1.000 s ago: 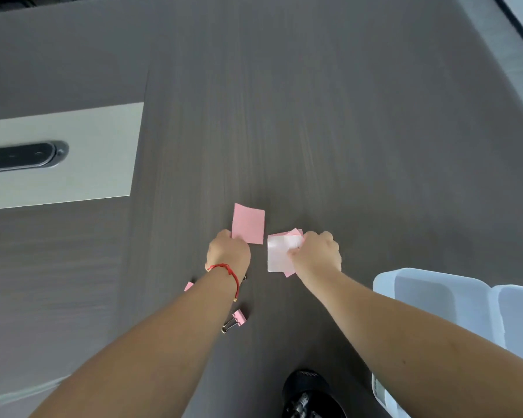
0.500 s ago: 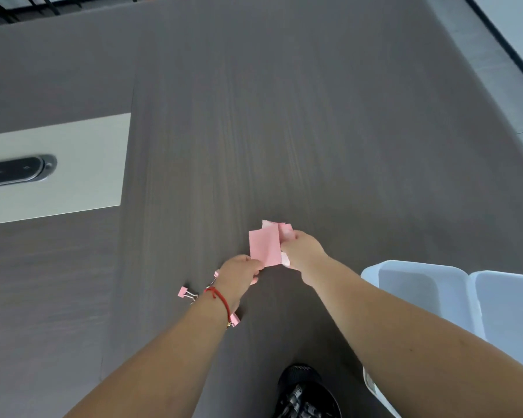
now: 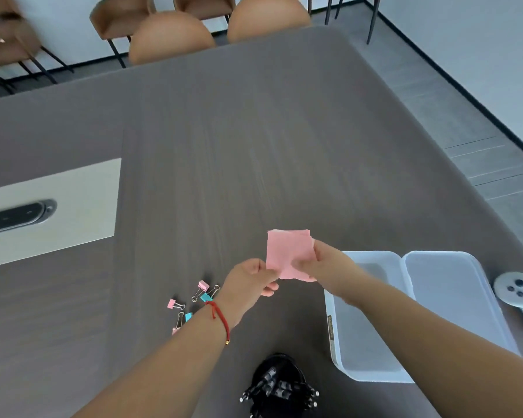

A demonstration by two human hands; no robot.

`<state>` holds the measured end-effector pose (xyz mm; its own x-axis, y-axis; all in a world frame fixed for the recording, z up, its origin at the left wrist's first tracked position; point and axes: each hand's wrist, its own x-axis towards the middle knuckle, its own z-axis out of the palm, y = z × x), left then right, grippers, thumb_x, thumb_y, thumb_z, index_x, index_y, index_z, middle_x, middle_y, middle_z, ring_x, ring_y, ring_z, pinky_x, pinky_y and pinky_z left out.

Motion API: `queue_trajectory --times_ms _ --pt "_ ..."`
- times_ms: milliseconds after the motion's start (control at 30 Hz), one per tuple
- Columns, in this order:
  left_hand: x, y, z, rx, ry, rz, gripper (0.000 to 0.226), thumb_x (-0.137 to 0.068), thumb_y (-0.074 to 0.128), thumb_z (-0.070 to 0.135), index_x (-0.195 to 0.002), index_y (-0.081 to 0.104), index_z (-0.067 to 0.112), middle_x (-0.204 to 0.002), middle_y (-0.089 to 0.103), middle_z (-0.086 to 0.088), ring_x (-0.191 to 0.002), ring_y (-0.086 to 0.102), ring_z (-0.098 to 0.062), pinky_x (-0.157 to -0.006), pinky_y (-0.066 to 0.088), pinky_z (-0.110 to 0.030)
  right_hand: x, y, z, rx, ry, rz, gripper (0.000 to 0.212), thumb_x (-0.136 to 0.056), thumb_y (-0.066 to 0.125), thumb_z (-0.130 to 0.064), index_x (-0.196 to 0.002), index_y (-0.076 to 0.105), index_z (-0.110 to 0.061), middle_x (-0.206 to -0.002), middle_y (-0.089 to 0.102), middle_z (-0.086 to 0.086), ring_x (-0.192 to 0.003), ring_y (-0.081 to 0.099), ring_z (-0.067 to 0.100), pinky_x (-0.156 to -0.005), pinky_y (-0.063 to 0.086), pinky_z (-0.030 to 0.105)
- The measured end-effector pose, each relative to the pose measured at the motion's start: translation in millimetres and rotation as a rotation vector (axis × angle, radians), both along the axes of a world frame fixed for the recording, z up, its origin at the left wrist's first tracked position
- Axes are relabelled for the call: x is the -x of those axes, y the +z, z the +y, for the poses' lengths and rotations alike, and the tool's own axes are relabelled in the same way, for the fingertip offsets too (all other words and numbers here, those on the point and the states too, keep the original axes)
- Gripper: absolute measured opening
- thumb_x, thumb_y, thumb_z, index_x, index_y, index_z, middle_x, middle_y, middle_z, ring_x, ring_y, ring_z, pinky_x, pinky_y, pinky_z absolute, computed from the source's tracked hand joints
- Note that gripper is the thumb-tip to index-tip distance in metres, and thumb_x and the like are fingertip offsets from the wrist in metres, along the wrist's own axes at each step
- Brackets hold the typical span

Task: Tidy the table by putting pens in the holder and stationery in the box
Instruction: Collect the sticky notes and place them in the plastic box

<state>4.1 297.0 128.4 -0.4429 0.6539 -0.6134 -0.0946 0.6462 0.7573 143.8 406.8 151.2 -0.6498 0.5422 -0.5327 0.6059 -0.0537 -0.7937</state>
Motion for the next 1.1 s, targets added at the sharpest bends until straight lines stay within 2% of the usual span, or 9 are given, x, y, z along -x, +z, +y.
queue_trajectory --times_ms 133,300,433,500,600,700,800,967,1100 --pt "-39.9 19.2 10.8 0.000 -0.211 0.104 0.019 -0.084 0.065 0.031 -0.077 0.056 0.015 -0.070 0.064 0.002 -0.058 0.057 -0.008 -0.056 0.048 -0.009 -58.0 -6.5 8.6 -0.031 -0.201 -0.034 0.028 -0.081 0.054 -0.028 -0.108 0.062 -0.032 -0.099 0.072 0.000 -0.092 0.065 0.022 -0.083 0.054 0.041" --pt "-83.8 7.4 19.8 0.044 -0.298 0.226 0.018 -0.078 0.064 0.034 -0.078 0.052 0.022 -0.081 0.059 0.003 -0.070 0.053 -0.014 -0.076 0.054 -0.039 -102.4 -30.2 10.1 -0.078 -0.369 -0.233 0.018 -0.072 0.049 -0.018 -0.090 0.053 -0.020 -0.077 0.056 0.001 -0.068 0.054 0.022 -0.062 0.047 0.027" --pt "-105.3 -5.3 30.1 0.097 -0.317 0.346 0.028 -0.082 0.063 0.028 -0.106 0.052 0.017 -0.100 0.057 0.004 -0.088 0.055 -0.015 -0.078 0.043 -0.025 -77.0 -43.6 14.1 -0.077 -0.167 -0.461 0.020 -0.080 0.054 -0.009 -0.066 0.043 -0.018 -0.066 0.046 0.001 -0.074 0.051 0.027 -0.073 0.050 0.029" --pt "-112.3 -12.0 33.1 0.118 -0.335 0.384 0.039 -0.084 0.063 0.026 -0.118 0.050 0.013 -0.102 0.055 0.002 -0.091 0.055 -0.016 -0.080 0.041 -0.024 -68.8 -48.7 15.8 -0.187 -0.025 -0.466 0.013 -0.085 0.054 -0.010 -0.096 0.061 -0.008 -0.083 0.060 0.008 -0.087 0.059 0.034 -0.085 0.054 0.036" --pt "-119.5 -21.8 33.9 0.144 -0.338 0.393 0.040 -0.086 0.061 0.022 -0.122 0.049 0.012 -0.100 0.054 0.002 -0.090 0.053 -0.015 -0.079 0.039 -0.023 -74.0 -66.1 18.2 -0.051 -0.175 -0.408 0.045 -0.093 0.045 0.000 -0.138 0.037 0.001 -0.127 0.056 0.020 -0.109 0.058 0.035 -0.078 0.045 0.030" --pt "-122.6 -30.9 32.2 0.159 -0.328 0.396 0.035 -0.086 0.056 0.015 -0.120 0.051 0.012 -0.098 0.056 0.003 -0.087 0.054 -0.015 -0.075 0.040 -0.024 -77.9 -87.9 22.2 -0.033 -0.279 -0.348 0.046 -0.093 0.045 0.000 -0.138 0.035 -0.001 -0.127 0.055 0.020 -0.094 0.056 0.030 -0.066 0.042 0.024" --pt "-123.6 -36.8 29.7 0.172 -0.307 0.364 0.035 -0.085 0.056 0.014 -0.120 0.052 0.013 -0.099 0.061 0.002 -0.084 0.058 -0.016 -0.077 0.045 -0.027 -77.8 -97.3 23.7 -0.063 -0.326 -0.367 0.058 -0.080 0.061 -0.005 -0.134 0.041 -0.010 -0.128 0.053 0.012 -0.111 0.056 0.031 -0.086 0.050 0.037" --pt "-106.5 -31.8 19.4 0.179 -0.204 0.295 0.039 -0.084 0.062 0.022 -0.121 0.052 0.014 -0.112 0.063 -0.003 -0.096 0.063 -0.024 -0.090 0.053 -0.041 -83.7 -100.3 14.8 -0.197 -0.193 -0.472 0.080 -0.076 0.068 -0.019 -0.144 0.026 -0.012 -0.139 0.039 0.009 -0.129 0.038 0.031 -0.107 0.035 0.042" --pt "-67.5 -12.7 -2.4 0.151 0.049 0.216 0.024 -0.087 0.060 0.015 -0.109 0.052 0.013 -0.090 0.061 -0.001 -0.072 0.057 -0.019 -0.083 0.053 -0.039 -88.0 -86.3 5.5 -0.257 -0.144 -0.473 0.075 -0.086 0.059 -0.030 -0.147 0.021 -0.010 -0.144 0.033 0.009 -0.132 0.035 0.031 -0.110 0.031 0.043"
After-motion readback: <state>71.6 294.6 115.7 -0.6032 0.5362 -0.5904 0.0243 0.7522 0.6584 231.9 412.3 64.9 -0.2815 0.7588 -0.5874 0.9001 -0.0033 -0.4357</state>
